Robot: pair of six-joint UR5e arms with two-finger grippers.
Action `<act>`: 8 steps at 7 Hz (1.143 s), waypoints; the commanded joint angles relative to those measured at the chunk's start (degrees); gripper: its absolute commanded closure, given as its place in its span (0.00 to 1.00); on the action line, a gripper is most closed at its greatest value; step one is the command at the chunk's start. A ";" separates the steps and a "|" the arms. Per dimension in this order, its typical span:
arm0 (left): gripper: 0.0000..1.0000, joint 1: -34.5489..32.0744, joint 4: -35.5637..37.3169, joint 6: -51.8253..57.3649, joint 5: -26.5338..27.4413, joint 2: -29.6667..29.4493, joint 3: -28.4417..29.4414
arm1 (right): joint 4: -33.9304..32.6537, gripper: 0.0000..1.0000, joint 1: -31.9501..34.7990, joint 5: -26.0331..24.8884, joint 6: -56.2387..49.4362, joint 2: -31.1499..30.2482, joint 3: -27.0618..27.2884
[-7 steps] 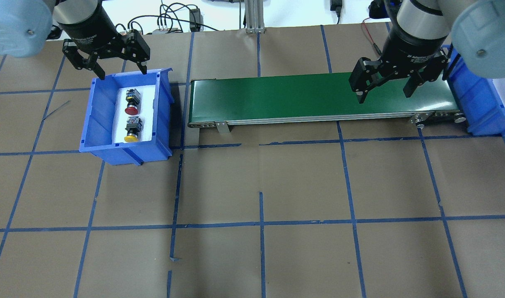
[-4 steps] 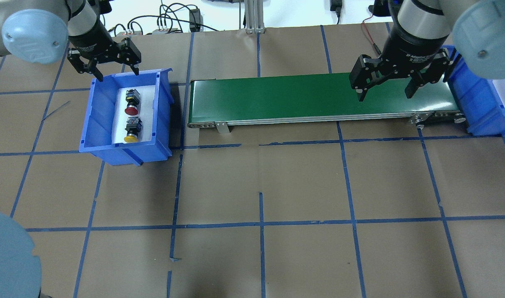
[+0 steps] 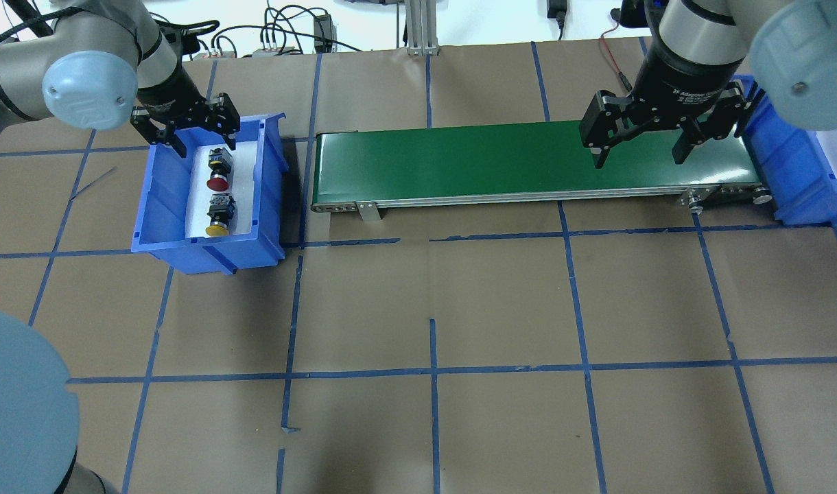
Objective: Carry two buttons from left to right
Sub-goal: 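Lower the left gripper, grasp the yellow-capped button and lift it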
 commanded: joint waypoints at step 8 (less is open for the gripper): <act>0.28 1.22 5.39 0.83 3.61 0.90 -10.97 | -0.94 0.00 -0.18 -1.13 -1.05 -0.43 0.23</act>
